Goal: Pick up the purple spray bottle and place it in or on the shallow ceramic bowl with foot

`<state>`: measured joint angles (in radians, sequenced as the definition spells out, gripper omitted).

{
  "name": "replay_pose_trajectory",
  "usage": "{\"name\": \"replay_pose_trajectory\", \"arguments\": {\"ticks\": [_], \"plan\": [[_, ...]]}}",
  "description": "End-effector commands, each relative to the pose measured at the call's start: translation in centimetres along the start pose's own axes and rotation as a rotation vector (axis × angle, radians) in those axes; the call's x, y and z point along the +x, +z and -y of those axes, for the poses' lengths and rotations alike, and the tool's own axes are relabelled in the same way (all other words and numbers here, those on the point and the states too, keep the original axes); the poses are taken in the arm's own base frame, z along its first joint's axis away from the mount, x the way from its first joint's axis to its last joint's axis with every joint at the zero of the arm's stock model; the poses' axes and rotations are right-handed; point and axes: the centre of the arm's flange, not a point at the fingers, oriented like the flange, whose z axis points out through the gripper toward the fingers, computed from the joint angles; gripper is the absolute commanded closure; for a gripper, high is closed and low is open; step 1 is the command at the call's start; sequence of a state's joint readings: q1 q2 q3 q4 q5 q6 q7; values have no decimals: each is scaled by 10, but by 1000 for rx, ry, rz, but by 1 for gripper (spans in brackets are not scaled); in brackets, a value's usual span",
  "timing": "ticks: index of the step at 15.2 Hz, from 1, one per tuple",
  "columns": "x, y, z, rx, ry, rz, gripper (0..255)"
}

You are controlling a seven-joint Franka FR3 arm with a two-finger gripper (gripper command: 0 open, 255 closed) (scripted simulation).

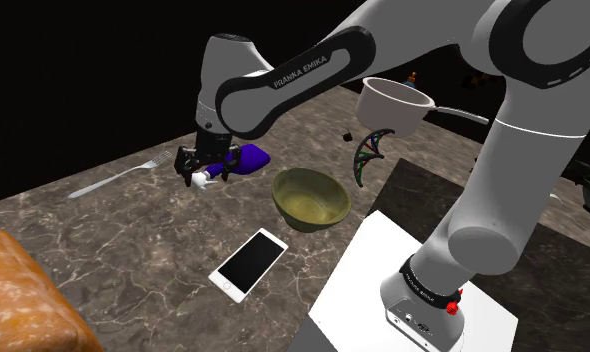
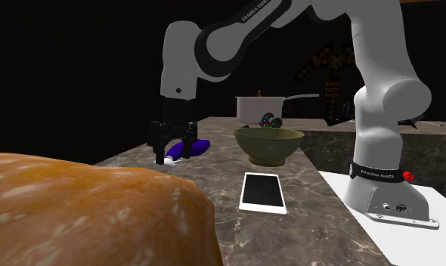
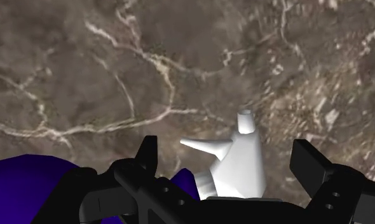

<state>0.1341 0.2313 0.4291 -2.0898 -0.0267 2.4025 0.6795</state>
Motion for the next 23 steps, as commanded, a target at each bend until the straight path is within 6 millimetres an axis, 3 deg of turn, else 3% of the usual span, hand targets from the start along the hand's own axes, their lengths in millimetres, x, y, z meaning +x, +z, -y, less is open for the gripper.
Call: {"name": "replay_pose_trajectory", "arguments": {"ticks": [1,3,4,13,23], "plan": [[0,0,0,0,0,0,0],[0,0,0,0,0,0,0],[0,0,0,0,0,0,255],[0,0,0,0,0,0,255],[2,-52,6,0,0,0,255]]}}
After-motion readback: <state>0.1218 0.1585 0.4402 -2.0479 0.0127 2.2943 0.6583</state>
